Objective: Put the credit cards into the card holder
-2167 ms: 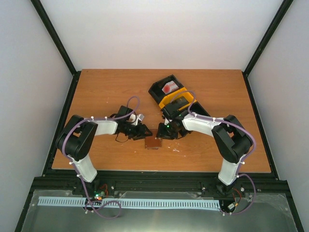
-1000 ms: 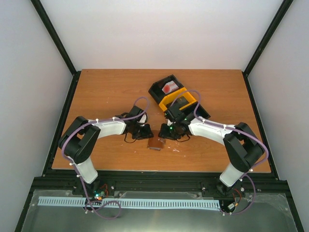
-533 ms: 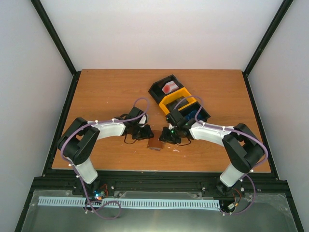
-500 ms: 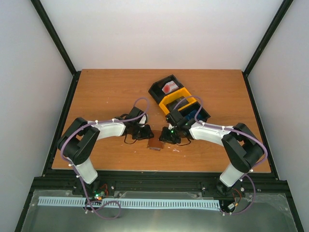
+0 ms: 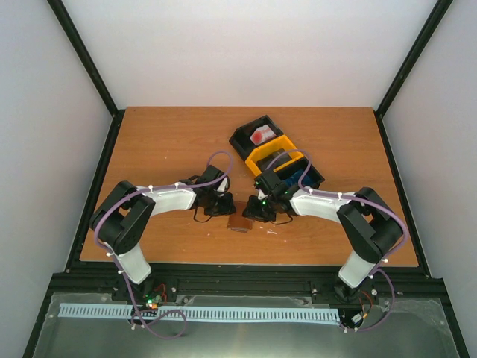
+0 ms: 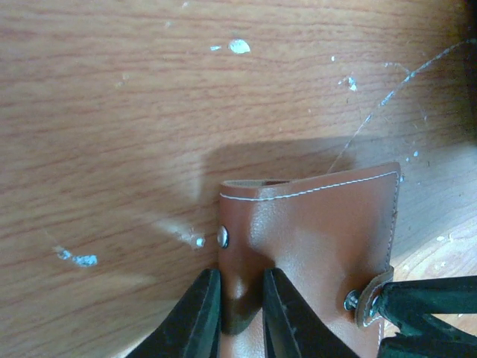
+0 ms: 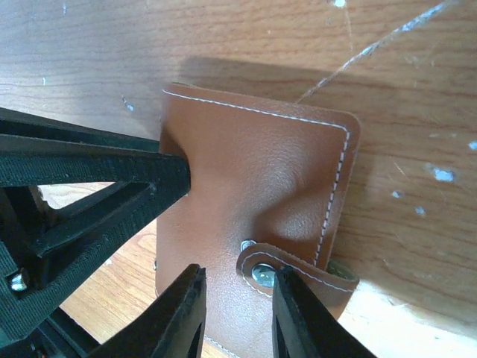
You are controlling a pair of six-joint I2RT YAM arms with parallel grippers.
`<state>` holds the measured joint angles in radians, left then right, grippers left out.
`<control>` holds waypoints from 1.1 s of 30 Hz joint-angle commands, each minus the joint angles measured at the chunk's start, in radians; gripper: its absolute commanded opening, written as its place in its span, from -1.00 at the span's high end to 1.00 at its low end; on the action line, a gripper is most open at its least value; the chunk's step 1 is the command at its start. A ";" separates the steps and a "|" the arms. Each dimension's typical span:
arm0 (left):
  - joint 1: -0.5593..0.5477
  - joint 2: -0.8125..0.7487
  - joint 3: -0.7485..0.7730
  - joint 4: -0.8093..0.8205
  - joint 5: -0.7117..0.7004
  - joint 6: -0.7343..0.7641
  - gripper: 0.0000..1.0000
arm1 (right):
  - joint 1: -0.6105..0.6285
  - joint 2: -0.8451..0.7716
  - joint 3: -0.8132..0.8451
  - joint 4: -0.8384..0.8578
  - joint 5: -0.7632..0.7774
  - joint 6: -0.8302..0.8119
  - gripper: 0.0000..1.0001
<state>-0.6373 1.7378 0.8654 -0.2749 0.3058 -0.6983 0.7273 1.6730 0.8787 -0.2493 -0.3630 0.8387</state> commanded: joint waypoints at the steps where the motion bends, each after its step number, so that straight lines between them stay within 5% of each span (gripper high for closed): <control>1: -0.040 0.132 -0.075 -0.189 -0.080 -0.004 0.72 | 0.010 0.027 -0.009 0.033 -0.005 0.006 0.49; 20: -0.041 0.152 -0.075 -0.167 -0.057 0.013 0.80 | 0.011 0.084 -0.006 0.068 0.013 -0.019 0.55; 33: -0.040 0.163 -0.072 -0.164 -0.056 0.017 0.84 | 0.012 0.111 0.027 -0.018 0.051 -0.032 0.85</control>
<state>-0.6373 1.7473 0.8738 -0.2848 0.3111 -0.6979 0.7254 1.7149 0.8989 -0.2401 -0.3599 0.8196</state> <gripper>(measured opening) 0.094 0.084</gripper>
